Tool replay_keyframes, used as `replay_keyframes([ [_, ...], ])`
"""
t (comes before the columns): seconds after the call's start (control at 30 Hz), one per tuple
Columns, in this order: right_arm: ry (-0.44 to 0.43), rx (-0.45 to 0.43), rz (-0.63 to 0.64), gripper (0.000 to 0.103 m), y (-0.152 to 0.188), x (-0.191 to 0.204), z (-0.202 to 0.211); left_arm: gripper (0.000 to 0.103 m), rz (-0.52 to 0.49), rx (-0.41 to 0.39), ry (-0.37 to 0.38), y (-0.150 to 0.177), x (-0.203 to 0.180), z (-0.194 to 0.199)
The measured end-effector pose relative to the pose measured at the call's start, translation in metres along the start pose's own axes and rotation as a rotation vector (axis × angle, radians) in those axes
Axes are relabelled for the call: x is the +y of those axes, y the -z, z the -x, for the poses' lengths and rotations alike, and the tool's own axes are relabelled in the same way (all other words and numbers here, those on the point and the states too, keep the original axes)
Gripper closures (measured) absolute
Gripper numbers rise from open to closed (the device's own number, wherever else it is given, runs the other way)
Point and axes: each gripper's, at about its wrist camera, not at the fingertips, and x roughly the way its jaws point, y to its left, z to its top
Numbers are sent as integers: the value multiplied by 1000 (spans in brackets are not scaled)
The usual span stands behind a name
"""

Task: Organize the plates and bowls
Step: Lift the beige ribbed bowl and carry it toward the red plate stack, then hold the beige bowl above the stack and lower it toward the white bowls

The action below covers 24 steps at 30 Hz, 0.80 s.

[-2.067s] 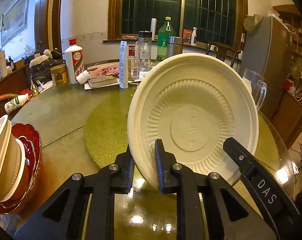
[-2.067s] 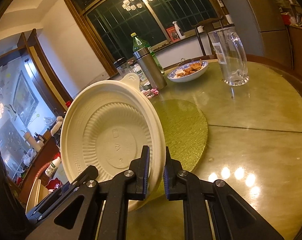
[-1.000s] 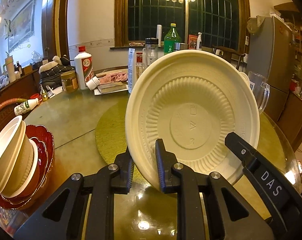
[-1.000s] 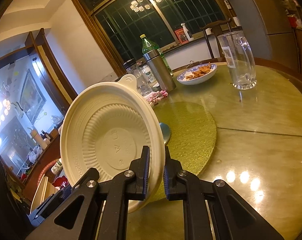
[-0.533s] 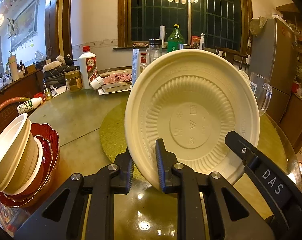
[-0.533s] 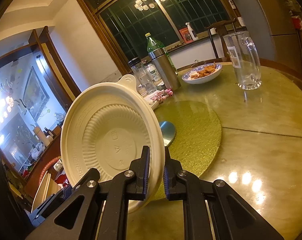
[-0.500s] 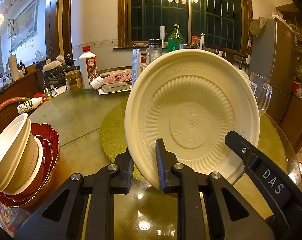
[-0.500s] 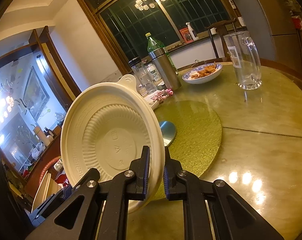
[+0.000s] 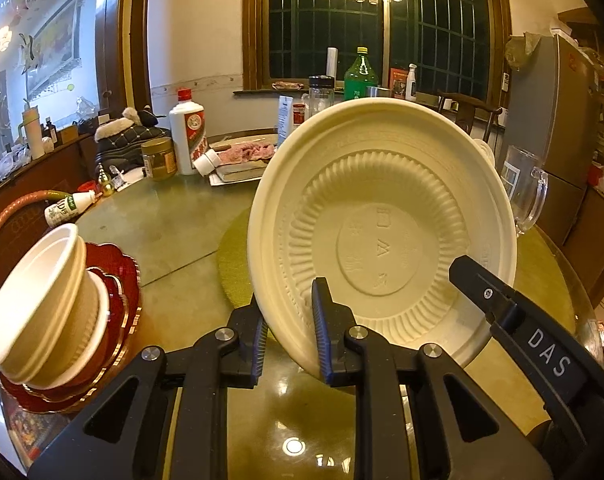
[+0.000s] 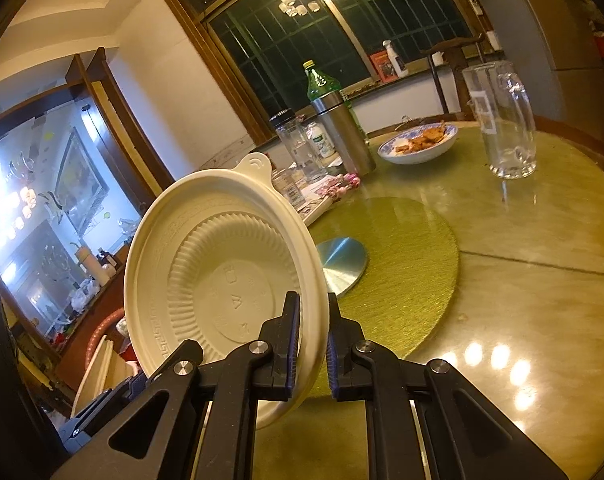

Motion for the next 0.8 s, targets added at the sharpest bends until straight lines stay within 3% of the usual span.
replay_keyframes([
  [0.27,-32,41,10,92,2,25,6,84,34,20,-9,-1,28,14],
  [0.8,-14,98,123,92,23,97,27,84,131,42,11,10,93,46],
])
